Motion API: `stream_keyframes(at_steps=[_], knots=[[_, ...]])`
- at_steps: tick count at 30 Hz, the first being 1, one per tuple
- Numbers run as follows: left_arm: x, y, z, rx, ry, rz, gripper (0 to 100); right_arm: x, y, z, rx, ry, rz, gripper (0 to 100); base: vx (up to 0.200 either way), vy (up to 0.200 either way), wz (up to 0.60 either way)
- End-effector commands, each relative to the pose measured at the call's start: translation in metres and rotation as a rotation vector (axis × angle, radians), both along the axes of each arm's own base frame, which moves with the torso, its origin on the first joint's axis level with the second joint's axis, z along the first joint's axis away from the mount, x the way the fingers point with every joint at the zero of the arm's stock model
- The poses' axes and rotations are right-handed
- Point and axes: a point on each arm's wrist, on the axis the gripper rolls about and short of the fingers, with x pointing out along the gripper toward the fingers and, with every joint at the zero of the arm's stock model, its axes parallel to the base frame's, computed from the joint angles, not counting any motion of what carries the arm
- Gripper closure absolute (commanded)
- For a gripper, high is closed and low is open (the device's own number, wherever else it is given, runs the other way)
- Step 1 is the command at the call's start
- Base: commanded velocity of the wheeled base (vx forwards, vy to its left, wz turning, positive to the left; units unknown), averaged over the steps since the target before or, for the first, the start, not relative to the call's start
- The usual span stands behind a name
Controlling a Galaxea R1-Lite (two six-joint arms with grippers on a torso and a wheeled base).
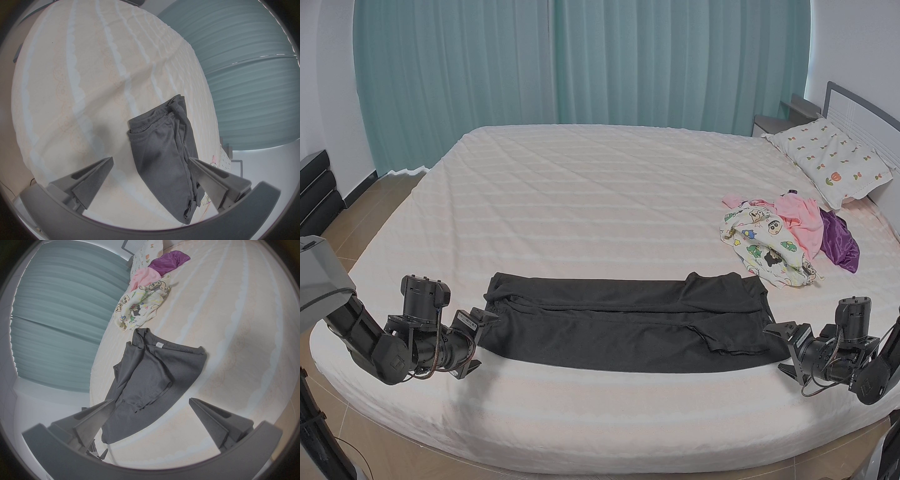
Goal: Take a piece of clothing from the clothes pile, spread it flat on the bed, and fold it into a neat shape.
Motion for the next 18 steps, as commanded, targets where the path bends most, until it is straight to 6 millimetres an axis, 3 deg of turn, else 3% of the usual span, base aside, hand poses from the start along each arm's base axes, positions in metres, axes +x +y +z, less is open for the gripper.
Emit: stream_keyframes(at_steps=[1,4,13,18], knots=[[0.0007,-0.0014,-0.0004,-0.007,0.002,0.002,0,-0.0003,0.0006,-0.004,-0.001,0.018,0.002,0,0.0,0.0,0.0],[0.0046,-0.0022,0.0028,-0.032,-0.004,0.022,0,-0.0005,0.0009,-0.0024,-0.002,0.01,0.005,0,0.0,0.0,0.0],[0.0023,-0.0055,0.002,-0.032,0.002,0.013,0,-0.0019,0.0012,0.0035,0.0,-0.015,0.006,0,0.0,-0.2,0.0],[0.0005,-0.0073,0.0009,-0.027,0.007,0.008,0,-0.0023,0.0015,0.0032,0.0,-0.013,0.008,0,0.0,0.0,0.0]])
